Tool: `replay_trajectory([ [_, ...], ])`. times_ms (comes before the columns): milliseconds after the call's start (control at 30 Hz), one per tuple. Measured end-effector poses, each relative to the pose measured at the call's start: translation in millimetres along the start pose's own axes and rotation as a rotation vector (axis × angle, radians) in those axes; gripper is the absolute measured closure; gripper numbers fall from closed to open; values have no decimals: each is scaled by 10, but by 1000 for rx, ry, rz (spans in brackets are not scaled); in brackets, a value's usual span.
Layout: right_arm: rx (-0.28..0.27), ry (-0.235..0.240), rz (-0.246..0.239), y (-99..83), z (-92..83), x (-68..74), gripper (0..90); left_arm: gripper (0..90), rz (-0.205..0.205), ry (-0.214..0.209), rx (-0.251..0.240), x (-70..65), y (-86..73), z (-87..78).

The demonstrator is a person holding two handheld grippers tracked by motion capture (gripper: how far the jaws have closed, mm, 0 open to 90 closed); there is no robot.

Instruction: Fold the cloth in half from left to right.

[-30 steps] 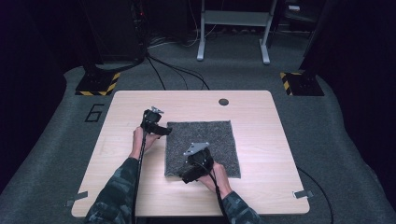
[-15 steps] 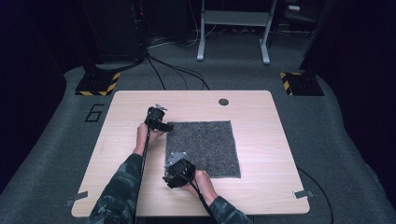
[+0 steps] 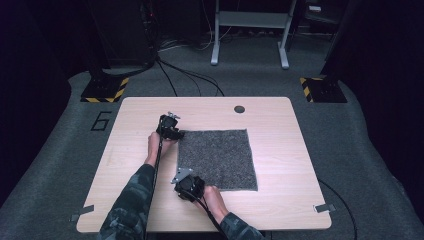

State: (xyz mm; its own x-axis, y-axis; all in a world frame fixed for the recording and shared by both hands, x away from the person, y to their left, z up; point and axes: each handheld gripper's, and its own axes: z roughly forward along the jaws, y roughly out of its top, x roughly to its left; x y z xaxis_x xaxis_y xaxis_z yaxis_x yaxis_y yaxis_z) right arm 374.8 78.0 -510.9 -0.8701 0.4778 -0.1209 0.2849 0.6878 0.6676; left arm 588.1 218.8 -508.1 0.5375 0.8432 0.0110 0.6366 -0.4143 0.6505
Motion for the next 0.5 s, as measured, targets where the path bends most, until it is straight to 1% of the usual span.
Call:
replay_trajectory([
  [33,-2,-9,4,-7,5,12,817,680,2,-5,7,-6,11,0],
  [67,11,-1,-6,-8,-1,13,832,711,6,-2,2,-18,16,7],
  [133,-7,-8,-1,-17,5,26,851,765,-3,-6,5,-34,27,13],
  [167,-8,-2,3,-18,1,24,855,794,-9,-3,2,-39,32,19],
  [200,3,7,0,-17,-14,18,858,819,-7,-3,8,-44,36,18],
  [233,-22,4,8,-23,-8,17,859,838,-9,8,2,-55,37,23],
  [267,-8,17,9,-20,-27,12,860,849,-13,9,4,-61,42,25],
  [300,-28,11,18,-23,-30,17,862,855,-16,13,2,-69,45,29],
  [367,-33,13,20,-25,-52,12,862,861,-17,16,2,-75,48,29],
  [400,-36,16,31,-26,-61,12,862,863,-20,16,1,-75,49,28],
  [433,-43,21,28,-32,-69,4,862,865,-22,20,-1,-75,47,26],
  [467,-36,30,31,-33,-84,1,862,866,-23,15,3,-71,49,20],
  [500,-48,26,41,-38,-90,1,862,866,-22,13,3,-68,50,14],
])
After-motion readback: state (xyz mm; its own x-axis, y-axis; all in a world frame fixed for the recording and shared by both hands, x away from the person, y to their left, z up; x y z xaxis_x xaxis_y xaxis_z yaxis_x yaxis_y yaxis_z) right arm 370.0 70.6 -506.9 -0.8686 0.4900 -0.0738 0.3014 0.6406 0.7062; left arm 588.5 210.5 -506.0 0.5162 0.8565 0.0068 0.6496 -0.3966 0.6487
